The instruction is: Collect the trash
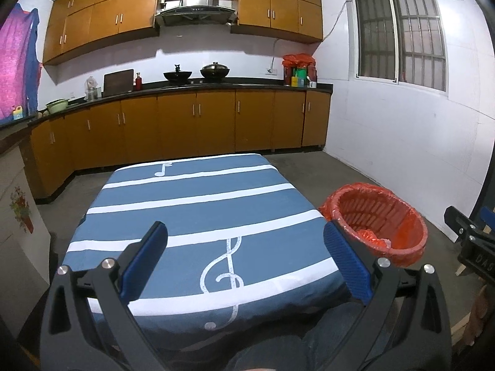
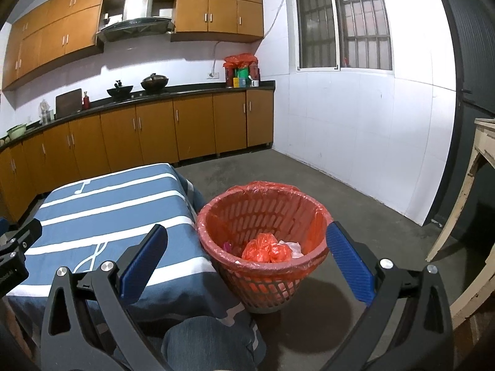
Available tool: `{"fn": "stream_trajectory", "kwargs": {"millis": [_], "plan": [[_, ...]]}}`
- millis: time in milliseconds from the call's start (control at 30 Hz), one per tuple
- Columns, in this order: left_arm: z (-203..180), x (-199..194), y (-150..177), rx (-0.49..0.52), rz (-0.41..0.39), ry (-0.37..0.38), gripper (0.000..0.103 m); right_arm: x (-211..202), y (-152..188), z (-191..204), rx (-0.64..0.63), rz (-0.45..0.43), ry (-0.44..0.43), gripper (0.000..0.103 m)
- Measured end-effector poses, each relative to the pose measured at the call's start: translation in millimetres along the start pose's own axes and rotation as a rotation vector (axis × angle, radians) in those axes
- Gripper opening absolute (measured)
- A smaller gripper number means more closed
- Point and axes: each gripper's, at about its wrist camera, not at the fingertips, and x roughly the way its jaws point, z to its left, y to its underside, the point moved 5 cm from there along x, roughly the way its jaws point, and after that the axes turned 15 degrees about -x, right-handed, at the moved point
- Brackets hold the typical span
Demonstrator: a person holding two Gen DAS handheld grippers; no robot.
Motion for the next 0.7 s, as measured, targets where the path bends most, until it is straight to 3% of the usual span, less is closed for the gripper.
{"fn": "stream_trajectory", "kwargs": {"millis": [700], "plan": [[11, -32, 11, -0.015, -0.057, -0.039, 0.099, -16, 5, 10, -0.014, -0.020, -0.006, 0.101]]}}
